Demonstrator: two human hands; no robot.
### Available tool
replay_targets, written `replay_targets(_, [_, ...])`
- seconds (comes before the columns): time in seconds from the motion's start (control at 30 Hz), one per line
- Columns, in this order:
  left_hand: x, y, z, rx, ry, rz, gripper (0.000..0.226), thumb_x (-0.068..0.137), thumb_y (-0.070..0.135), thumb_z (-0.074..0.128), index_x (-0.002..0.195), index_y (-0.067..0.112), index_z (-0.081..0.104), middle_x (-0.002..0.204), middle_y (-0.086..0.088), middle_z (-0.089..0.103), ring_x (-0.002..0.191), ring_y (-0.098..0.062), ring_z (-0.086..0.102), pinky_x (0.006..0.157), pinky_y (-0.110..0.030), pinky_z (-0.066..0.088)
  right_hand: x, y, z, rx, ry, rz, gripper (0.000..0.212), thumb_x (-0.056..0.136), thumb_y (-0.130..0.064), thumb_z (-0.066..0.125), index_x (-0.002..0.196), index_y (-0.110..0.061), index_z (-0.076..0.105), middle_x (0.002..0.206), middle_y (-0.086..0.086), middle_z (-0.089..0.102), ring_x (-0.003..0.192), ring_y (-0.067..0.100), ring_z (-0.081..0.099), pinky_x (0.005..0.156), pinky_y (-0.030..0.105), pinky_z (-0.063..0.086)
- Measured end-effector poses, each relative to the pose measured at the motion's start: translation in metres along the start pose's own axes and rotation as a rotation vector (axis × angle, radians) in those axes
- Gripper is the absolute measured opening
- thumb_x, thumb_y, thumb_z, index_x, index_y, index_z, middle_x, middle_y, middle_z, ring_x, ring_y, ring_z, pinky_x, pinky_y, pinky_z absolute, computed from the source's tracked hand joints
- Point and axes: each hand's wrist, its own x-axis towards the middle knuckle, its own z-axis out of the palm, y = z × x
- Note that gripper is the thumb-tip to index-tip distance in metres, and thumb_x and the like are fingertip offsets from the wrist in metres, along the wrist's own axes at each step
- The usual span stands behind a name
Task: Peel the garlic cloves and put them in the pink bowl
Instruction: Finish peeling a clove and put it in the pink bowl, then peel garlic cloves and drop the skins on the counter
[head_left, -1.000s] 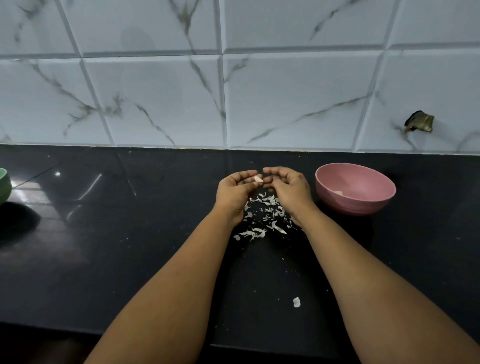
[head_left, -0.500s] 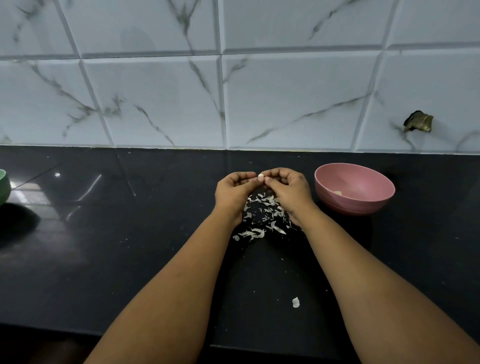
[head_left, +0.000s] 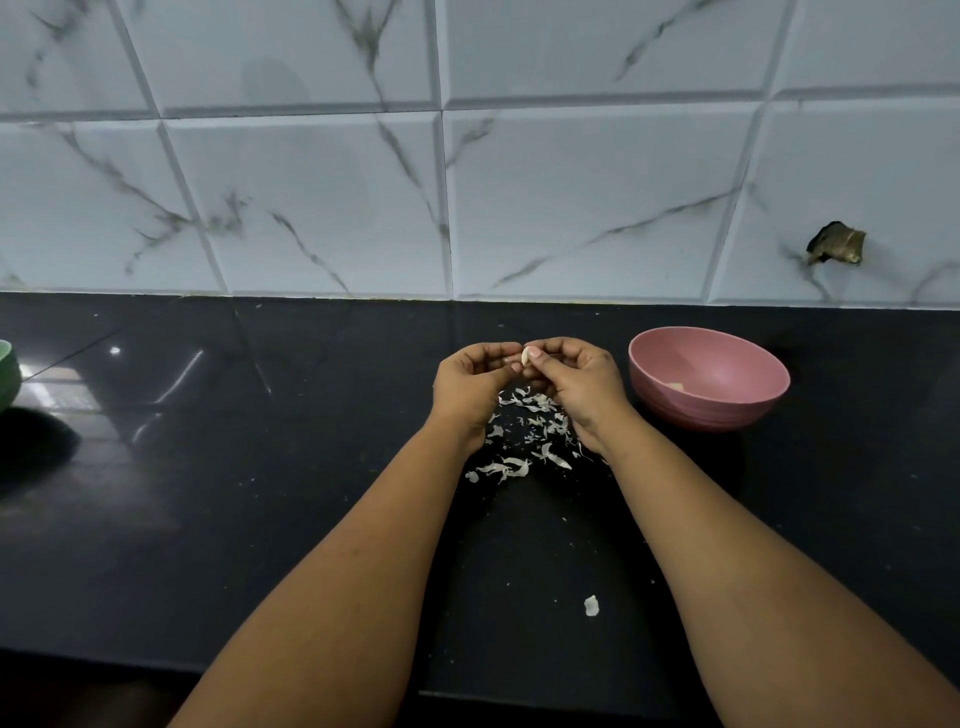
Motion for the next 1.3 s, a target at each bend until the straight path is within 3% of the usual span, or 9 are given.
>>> replay_targets(0.17, [0.001,-0.001,0.002,0.051,0.036,-0.009,0.019,0.085,-0.003,0.067,0.102,0.002,0.070,0.098,-0.018,0.072,0.088,-0.022,0.068,0.083,-0.030,0.055,-0.001,-0.002,0.002,0.091,0.024,0.047,0.007,0.092,-0.003,0.061,0.096,0.001,0.065,0.078,0.009,0.071,0.069,0.012,0.068,0.064,0.020,0.055])
replay_targets(0.4, [-0.002,-0.004,0.001,0.166,0.073,0.038,0.016,0.083,0.017,0.079,0.091,0.003,0.074,0.087,-0.015,0.075,0.087,-0.030,0.074,0.083,-0.042,0.060,0.002,0.005,0.001,-0.096,0.010,0.090,0.008,0.092,-0.010,0.063,0.095,-0.005,0.068,0.077,0.003,0.068,0.068,0.006,0.061,0.062,0.019,0.049])
replay_targets(0.53, [-0.004,0.001,0.001,0.189,0.100,0.031,0.017,0.080,0.017,0.081,0.086,0.003,0.074,0.080,-0.011,0.076,0.075,-0.018,0.074,0.072,-0.029,0.059,0.003,0.006,0.003,-0.098,0.008,0.101,0.007,0.093,-0.013,0.062,0.089,-0.011,0.067,0.087,0.006,0.070,0.081,0.012,0.064,0.071,0.025,0.052])
replay_targets(0.63, [-0.003,0.000,0.000,0.202,0.067,0.066,0.009,0.085,0.013,0.076,0.086,0.004,0.074,0.082,-0.013,0.075,0.078,-0.022,0.073,0.075,-0.032,0.060,0.002,0.005,0.004,-0.056,-0.006,0.124,0.009,0.094,-0.013,0.060,0.088,-0.011,0.066,0.091,0.009,0.069,0.086,0.016,0.064,0.077,0.029,0.054])
replay_targets(0.9, [-0.002,-0.002,0.000,0.351,0.057,0.115,0.012,0.093,0.010,0.065,0.081,0.013,0.069,0.078,-0.002,0.072,0.071,-0.006,0.068,0.067,-0.019,0.053,0.002,0.001,0.002,0.013,-0.018,0.114,0.016,0.094,0.000,0.055,0.102,-0.009,0.065,0.086,0.006,0.067,0.077,0.011,0.063,0.072,0.022,0.053])
replay_targets(1.03, [0.000,-0.002,0.002,0.369,0.117,0.043,0.020,0.097,0.017,0.058,0.078,0.015,0.063,0.069,0.004,0.062,0.062,-0.007,0.055,0.062,-0.023,0.046,0.001,-0.001,0.004,-0.040,0.013,0.086,0.016,0.095,-0.002,0.054,0.097,-0.008,0.068,0.081,0.004,0.064,0.073,0.008,0.058,0.065,0.019,0.051])
replay_targets(1.17, [0.000,0.001,0.003,0.324,0.093,-0.010,0.040,0.096,0.020,0.050,0.056,0.019,0.049,0.058,0.001,0.050,0.064,-0.020,0.044,0.063,-0.034,0.036,0.005,-0.001,0.000,-0.347,0.154,-0.018,0.022,0.094,-0.019,0.057,0.077,-0.016,0.072,0.069,-0.003,0.067,0.063,0.008,0.062,0.060,0.022,0.050])
replay_targets(1.23, [-0.004,-0.001,0.003,0.405,0.052,0.017,0.045,0.094,0.025,0.055,0.050,0.019,0.047,0.055,0.000,0.048,0.061,-0.019,0.043,0.063,-0.033,0.036,0.001,0.001,-0.002,-0.602,0.164,-0.102,0.019,0.088,-0.027,0.064,0.074,-0.017,0.073,0.067,-0.003,0.071,0.065,0.011,0.067,0.066,0.027,0.055])
replay_targets(1.3, [-0.008,-0.004,0.003,0.543,0.029,0.084,0.045,0.093,0.030,0.062,0.053,0.016,0.048,0.053,0.003,0.048,0.054,-0.013,0.042,0.060,-0.028,0.037,-0.005,0.001,-0.003,-0.752,0.154,-0.197,0.011,0.083,-0.022,0.070,0.077,-0.015,0.074,0.071,-0.002,0.072,0.067,0.011,0.067,0.066,0.019,0.053])
